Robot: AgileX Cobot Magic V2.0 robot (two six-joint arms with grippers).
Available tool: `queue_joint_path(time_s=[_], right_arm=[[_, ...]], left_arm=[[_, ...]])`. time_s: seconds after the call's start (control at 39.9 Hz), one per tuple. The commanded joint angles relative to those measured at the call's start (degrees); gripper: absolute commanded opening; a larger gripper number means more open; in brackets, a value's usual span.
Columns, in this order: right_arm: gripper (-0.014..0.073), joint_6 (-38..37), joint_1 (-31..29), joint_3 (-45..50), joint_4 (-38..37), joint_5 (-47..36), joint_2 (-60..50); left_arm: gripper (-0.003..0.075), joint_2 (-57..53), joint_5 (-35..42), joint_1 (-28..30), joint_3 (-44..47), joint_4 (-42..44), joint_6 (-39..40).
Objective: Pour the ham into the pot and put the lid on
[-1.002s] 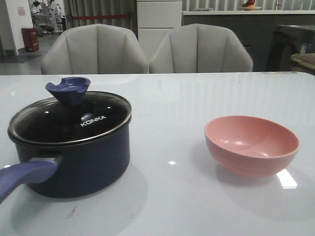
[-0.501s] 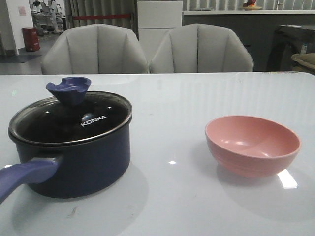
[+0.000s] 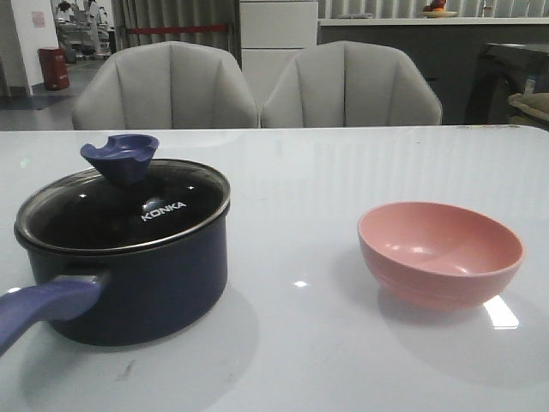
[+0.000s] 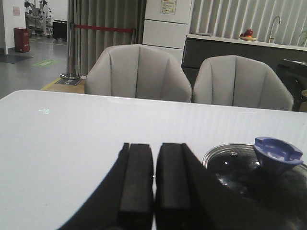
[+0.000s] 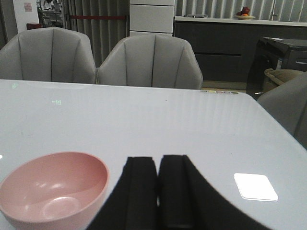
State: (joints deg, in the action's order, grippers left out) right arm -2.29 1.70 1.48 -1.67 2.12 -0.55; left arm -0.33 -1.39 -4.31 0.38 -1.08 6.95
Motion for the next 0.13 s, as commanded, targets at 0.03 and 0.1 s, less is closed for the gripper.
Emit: queue_joint_path(time_s=[0.03,0.1], right_arm=[[0.0148,-0.1,-0.3,0.6,-0.7,-4.8,-1.1],[0.0148,-0.1,-0.3,0.6,-0.7,-4.8,-1.1]], left_arm=[[0.0113,-0.6,4.9,0.1,1.8,0.0,0.3],[0.0113,-0.6,4.9,0.1,1.8,0.0,0.3]])
